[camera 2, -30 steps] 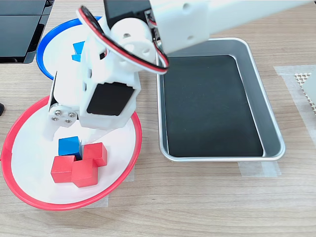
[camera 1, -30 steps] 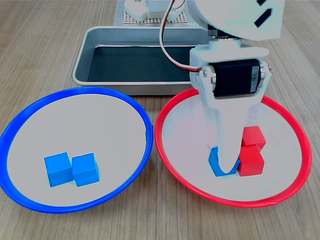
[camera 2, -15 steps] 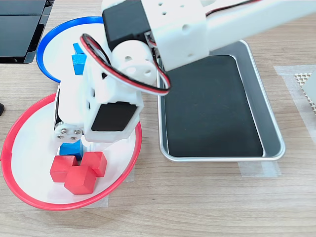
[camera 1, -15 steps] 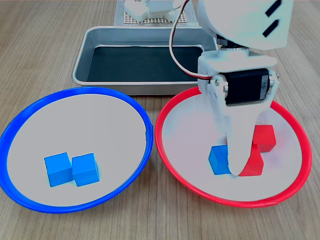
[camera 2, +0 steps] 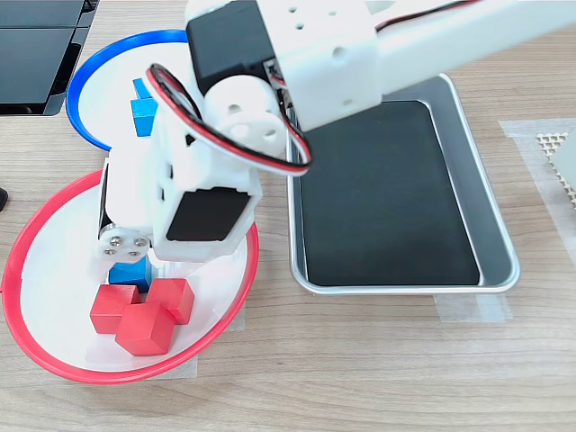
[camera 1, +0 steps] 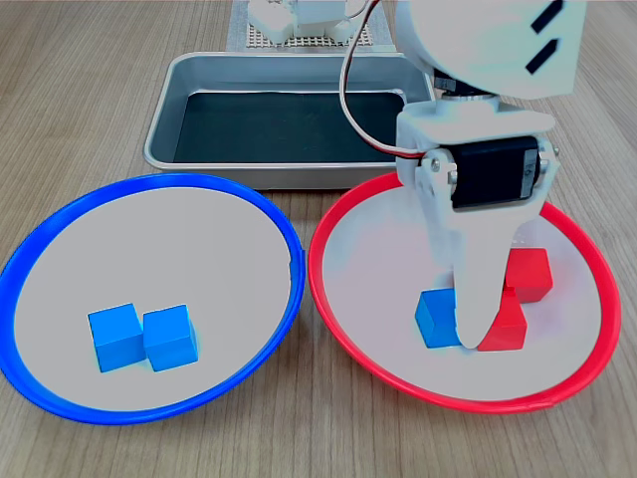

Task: Relocate any blue block in the red dish to the blue dish, correcting any misplacements.

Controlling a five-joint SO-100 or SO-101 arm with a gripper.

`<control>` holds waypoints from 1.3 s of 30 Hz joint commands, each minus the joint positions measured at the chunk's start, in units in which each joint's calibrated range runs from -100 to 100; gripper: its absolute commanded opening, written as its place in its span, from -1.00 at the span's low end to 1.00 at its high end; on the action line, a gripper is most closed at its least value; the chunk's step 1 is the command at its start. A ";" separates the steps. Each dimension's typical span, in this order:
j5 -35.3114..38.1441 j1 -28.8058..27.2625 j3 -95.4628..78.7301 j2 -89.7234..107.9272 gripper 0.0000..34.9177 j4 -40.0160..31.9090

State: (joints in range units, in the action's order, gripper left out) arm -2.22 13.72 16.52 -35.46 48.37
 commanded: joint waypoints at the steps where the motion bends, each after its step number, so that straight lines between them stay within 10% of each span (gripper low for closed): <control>1: 0.34 -1.06 2.19 1.05 -0.24 -0.62; 39: 1.56 -0.12 1.83 3.27 -0.99 -0.87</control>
State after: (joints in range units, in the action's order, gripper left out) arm -0.32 13.01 16.88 -35.46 46.90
